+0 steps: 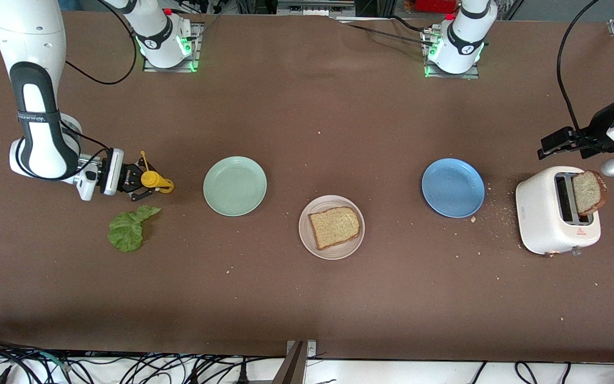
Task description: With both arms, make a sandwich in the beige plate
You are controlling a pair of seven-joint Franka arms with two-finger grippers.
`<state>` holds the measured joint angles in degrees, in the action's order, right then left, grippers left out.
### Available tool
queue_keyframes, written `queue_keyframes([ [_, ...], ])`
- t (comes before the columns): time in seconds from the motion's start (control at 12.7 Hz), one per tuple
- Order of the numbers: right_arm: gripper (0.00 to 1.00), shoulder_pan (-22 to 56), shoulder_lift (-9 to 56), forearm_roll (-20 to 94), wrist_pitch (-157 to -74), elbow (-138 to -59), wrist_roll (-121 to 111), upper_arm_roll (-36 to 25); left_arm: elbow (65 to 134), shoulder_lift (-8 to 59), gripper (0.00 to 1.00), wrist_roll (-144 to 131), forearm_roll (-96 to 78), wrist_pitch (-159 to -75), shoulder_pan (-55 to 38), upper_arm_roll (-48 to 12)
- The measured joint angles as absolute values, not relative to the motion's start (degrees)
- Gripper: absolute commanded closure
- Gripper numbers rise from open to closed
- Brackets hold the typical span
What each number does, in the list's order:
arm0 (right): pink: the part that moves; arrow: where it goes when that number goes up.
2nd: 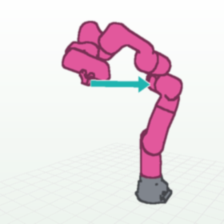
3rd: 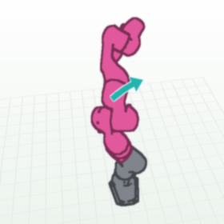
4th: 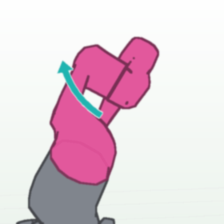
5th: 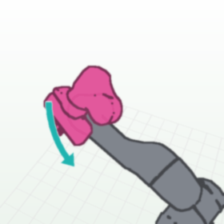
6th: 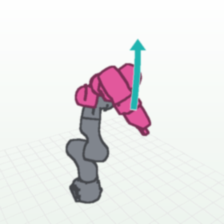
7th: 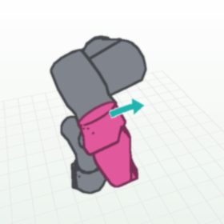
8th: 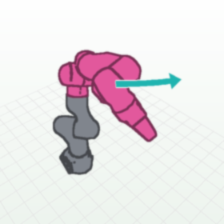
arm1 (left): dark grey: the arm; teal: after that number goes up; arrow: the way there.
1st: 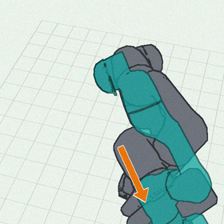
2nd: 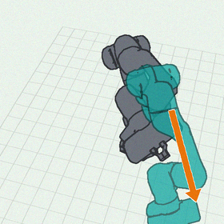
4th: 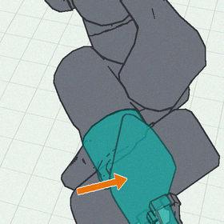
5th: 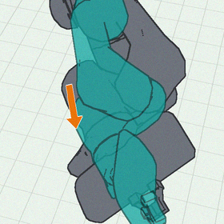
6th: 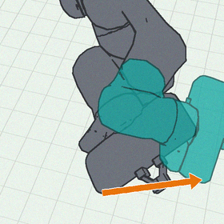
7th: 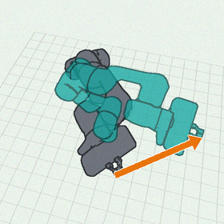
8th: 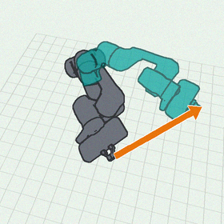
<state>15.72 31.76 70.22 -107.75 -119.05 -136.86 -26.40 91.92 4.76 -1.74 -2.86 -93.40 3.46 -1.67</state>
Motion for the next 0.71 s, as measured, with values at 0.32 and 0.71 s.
queue_keyframes([
  [0.32, 0.43, 15.7, 32.5, 71.54, -107.77, -119.04, -137.5, -26.41, 91.92, 4.81, 0.0, -1.74, -2.86, -93.43, 3.46, -1.67],
  [0.71, 0.03, 15.33, 32.29, 71.85, -106.84, -118.98, -131.97, -27.36, 91.92, 4.9, 0.0, -1.74, -2.86, -93.45, 3.46, -1.67],
])
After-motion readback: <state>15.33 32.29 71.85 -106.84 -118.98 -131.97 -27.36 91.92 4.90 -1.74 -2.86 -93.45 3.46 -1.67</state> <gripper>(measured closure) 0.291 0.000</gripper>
